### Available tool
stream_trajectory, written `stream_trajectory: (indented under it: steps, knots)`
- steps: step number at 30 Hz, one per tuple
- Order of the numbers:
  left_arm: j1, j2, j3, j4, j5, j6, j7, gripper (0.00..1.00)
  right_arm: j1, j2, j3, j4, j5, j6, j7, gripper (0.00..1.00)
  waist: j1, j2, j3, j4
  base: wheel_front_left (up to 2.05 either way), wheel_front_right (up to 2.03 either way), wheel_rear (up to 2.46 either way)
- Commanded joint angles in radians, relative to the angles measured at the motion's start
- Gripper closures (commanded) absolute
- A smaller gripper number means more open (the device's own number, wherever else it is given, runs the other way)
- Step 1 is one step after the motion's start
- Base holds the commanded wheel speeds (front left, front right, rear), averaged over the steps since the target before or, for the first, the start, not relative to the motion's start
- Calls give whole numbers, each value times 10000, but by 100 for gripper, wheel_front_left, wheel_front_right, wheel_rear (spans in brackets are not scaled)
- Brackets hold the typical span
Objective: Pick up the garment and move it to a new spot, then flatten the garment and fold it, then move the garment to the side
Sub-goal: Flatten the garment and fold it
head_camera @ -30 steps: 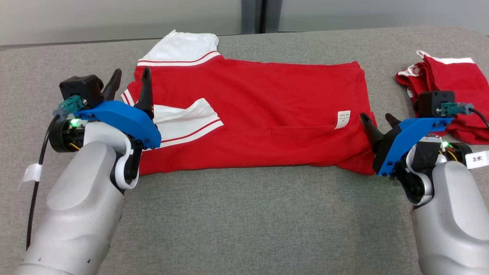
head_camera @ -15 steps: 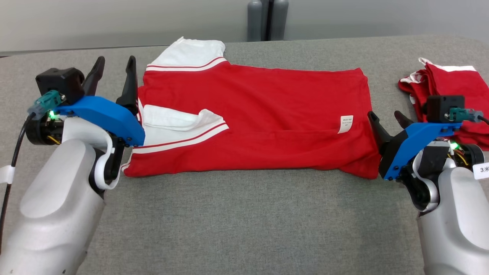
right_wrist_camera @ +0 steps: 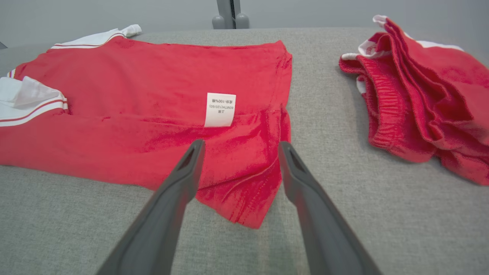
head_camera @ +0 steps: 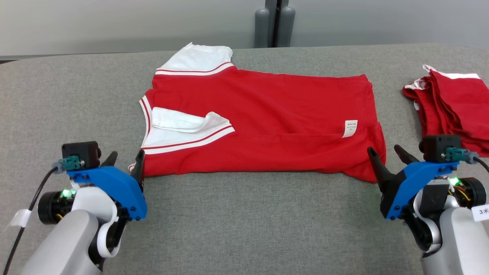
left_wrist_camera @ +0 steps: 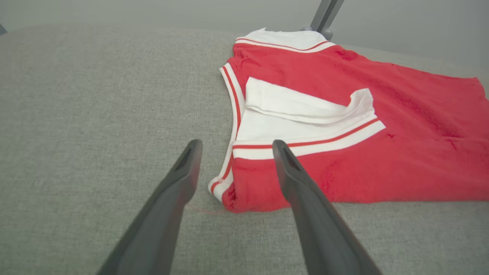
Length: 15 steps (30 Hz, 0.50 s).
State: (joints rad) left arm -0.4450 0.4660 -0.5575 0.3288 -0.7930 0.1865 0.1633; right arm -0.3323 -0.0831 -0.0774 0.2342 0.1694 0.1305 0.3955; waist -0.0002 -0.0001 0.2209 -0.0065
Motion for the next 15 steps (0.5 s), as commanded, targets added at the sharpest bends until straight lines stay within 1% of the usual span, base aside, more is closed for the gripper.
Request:
stream_trajectory:
  steps: [1,4,8,11,15]
  knots:
    - [218,18,1,-61,-157,110,239,0,283,-19,-57,-134,13,5,57,0,2,1,23,-1,0,0,0]
    - [504,7,70,-122,-399,335,559,0,574,36,-93,-380,57,5,55,0,2,1,135,-46,0,0,0]
    - [587,-79,205,96,-688,489,697,0,751,106,-95,-550,107,5,35,0,2,1,359,-207,0,0,0]
    - [490,-167,369,355,-865,538,797,0,704,165,-33,-620,142,5,32,0,2,1,501,-361,0,0,0]
    - [347,-315,455,630,-1074,481,818,0,561,206,-11,-602,138,5,51,0,2,1,633,-526,0,0,0]
